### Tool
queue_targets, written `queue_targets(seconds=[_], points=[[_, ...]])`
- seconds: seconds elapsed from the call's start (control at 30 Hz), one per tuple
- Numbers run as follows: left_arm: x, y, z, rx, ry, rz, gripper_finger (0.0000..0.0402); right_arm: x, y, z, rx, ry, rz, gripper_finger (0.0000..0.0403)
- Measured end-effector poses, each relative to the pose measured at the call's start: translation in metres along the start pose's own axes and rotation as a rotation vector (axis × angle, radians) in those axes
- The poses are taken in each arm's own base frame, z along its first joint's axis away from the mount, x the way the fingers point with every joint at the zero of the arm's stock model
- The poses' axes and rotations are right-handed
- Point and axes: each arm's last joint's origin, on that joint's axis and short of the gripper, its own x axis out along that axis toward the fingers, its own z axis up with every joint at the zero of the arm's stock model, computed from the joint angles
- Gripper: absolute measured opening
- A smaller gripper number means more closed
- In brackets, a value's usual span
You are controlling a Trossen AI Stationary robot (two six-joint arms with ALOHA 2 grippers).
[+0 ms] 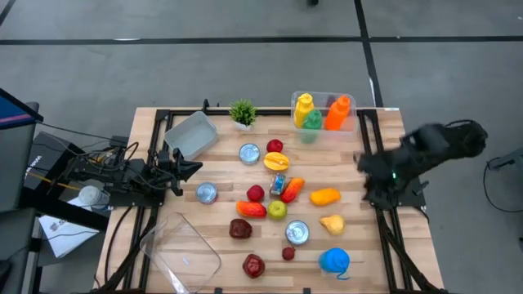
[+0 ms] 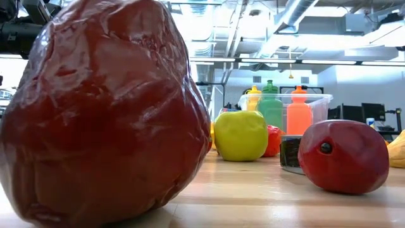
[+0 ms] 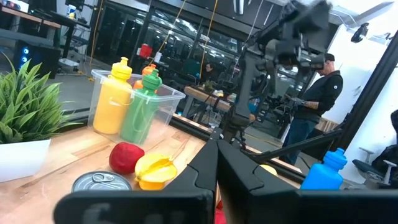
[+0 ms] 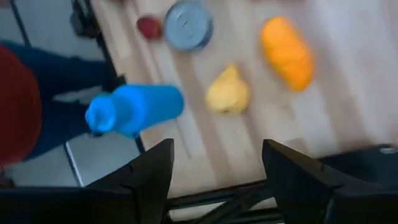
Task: Pick & Place Food Item
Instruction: Put the blue tumbler into the top transparent bin
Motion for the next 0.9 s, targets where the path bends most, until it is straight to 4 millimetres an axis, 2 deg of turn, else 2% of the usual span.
queue_targets(seconds=[0.27, 0.57, 0.9], points=[[0.000, 0.000, 0.000, 0.000, 0.000, 0.000, 0.0000, 0.052, 0.043, -0.023, -0.198, -0.007, 0.086, 0.0248], [0.000, 0.000, 0.000, 0.000, 0.000, 0.000, 0.0000, 0.087, 0.078, -0.032, -0.458, -0.026, 0.044, 0.0249], [0.000, 0.000, 0.000, 0.000, 0.000, 0.000, 0.0000, 0.117, 0.104, -0.034, -0.684, -0.031, 0.065, 0.0249]])
